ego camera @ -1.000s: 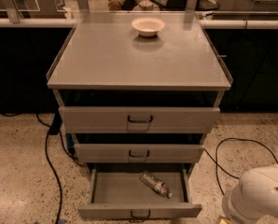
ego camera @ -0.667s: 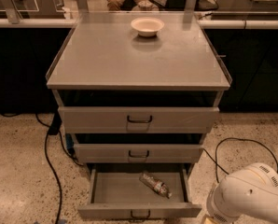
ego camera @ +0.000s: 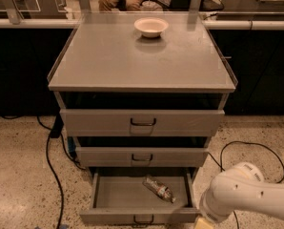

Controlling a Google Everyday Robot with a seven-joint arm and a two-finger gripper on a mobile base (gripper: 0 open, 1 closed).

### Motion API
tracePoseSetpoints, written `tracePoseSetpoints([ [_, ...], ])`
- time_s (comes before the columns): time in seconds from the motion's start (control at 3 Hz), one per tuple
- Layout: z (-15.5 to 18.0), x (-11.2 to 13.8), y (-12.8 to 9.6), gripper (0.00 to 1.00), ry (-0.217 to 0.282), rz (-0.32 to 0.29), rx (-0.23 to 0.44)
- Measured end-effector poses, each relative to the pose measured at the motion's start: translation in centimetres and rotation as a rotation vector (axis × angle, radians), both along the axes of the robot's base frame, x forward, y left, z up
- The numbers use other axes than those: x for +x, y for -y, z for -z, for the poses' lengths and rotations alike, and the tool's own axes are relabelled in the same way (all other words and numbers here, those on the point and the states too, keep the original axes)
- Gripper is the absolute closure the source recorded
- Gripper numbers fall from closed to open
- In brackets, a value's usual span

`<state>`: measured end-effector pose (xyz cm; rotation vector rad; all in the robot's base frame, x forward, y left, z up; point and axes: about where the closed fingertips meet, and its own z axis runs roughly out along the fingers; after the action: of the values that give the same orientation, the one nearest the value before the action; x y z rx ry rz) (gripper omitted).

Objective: Pick water bottle from bottom drawer and place on counter

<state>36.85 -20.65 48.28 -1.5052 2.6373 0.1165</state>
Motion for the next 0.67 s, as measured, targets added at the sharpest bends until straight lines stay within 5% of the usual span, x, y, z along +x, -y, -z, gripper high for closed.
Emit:
tracePoseSetpoints([
  [0.33, 2.3, -0.6, -1.7, 0.00, 0.002, -0.036, -0.008],
  [0.67, 8.1, 2.2, -5.2, 0.00, 0.063, -0.090, -0.050],
])
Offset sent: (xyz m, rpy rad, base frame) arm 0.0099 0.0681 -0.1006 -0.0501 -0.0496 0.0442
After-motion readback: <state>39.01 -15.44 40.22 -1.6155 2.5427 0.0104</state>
